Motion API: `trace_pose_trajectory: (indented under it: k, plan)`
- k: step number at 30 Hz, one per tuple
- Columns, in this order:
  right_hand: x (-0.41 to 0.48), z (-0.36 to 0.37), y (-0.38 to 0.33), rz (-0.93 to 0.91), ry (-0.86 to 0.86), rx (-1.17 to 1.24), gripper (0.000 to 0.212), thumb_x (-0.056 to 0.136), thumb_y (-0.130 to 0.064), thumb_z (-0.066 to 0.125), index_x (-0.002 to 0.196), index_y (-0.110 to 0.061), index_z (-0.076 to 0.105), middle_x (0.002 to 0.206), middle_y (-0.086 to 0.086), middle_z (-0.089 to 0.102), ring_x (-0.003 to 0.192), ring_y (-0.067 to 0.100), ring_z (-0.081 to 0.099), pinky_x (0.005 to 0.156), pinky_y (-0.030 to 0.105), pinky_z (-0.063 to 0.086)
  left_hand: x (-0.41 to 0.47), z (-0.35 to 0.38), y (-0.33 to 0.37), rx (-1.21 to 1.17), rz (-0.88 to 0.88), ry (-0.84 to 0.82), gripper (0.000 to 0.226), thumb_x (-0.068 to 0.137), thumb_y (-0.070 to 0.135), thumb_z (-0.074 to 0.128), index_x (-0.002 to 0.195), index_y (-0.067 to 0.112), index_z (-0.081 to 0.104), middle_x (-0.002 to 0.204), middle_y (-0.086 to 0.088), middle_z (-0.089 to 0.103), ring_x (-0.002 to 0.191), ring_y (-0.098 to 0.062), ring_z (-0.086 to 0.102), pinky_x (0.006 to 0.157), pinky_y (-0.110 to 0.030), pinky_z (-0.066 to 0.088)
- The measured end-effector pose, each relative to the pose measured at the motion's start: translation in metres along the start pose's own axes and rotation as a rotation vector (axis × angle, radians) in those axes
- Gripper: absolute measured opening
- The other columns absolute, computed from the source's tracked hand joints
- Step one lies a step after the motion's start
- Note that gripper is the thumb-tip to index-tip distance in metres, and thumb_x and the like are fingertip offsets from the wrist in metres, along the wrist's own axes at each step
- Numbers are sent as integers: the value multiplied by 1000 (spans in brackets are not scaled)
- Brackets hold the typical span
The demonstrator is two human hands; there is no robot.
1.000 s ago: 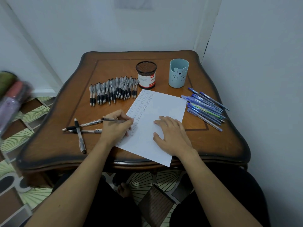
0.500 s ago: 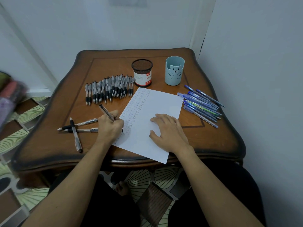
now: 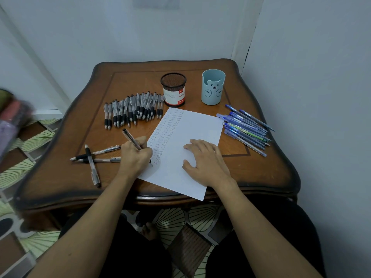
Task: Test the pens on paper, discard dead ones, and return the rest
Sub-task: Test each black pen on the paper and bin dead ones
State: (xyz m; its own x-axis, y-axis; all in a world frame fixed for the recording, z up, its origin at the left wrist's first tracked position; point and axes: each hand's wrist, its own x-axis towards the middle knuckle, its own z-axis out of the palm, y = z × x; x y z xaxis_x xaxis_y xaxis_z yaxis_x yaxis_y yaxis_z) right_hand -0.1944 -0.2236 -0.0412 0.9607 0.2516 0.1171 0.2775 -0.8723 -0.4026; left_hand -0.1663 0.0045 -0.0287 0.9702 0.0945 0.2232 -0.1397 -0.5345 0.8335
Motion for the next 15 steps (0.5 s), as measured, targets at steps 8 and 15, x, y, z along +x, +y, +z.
trace_pose_trajectory:
  k: [8, 15]
  plan:
    - [1, 1, 1, 3, 5, -2, 50, 95, -50, 42, 141, -32, 45, 154, -8, 37, 143, 11, 26, 122, 40, 12, 1, 1, -1, 17, -11, -4, 43, 70, -15, 53, 51, 16, 30, 49, 6, 28, 49, -11, 27, 48, -30, 26]
    - [0, 1, 1, 1, 16, -6, 50, 94, -50, 42, 141, -32, 45, 154, -8, 37, 143, 10, 26, 122, 39, 13, -1, 2, 0, 10, 29, -34, 33, 69, -11, 53, 52, 7, 31, 51, -2, 31, 51, -14, 29, 50, -33, 26]
